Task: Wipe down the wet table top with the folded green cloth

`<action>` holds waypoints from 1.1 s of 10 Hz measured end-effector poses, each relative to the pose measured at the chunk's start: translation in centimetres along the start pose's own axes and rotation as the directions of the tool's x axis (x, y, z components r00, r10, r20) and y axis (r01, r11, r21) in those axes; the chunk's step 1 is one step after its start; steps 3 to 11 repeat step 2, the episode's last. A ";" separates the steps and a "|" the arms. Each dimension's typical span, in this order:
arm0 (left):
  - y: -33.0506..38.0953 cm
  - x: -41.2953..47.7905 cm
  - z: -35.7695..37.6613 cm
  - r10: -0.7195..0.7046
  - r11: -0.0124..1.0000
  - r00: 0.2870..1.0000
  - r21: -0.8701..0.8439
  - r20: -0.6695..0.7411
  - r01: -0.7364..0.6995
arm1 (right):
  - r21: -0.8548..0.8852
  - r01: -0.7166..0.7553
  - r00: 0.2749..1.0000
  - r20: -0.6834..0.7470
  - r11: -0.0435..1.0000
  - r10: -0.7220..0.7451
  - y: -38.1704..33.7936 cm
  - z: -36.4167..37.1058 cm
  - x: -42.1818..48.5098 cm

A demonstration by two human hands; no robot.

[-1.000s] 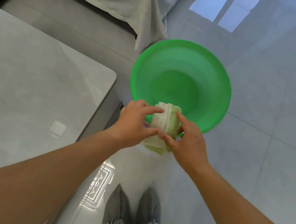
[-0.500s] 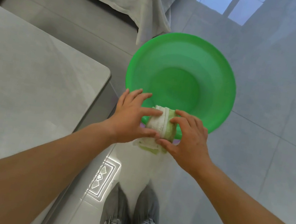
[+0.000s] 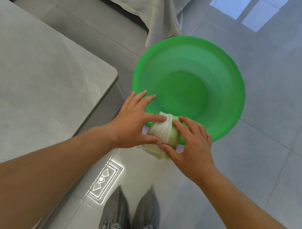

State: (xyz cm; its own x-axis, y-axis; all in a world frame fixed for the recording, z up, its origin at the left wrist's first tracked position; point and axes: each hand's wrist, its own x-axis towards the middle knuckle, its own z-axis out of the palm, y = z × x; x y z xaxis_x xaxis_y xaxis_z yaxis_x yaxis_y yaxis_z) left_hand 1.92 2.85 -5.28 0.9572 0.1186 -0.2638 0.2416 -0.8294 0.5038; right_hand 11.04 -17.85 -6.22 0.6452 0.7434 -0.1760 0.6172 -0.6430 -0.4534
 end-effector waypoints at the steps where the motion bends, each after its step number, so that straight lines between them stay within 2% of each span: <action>1: 0.3 -0.4 -0.3 0.010 1.000 1.000 -0.029 -0.006 -0.010 | 0.056 0.007 1.000 -0.009 0.998 -0.006 -0.2 -0.6 0.0; 2: 0.7 -0.9 -0.3 -0.020 0.997 0.999 -0.076 -0.045 0.017 | 0.067 0.013 1.000 0.009 0.998 -0.014 -0.3 -1.0 -0.2; 11: 0.7 -0.9 -0.3 -0.020 0.997 0.999 -0.076 -0.045 0.017 | 0.067 0.013 1.000 0.009 0.998 -0.014 -0.3 -1.0 -0.2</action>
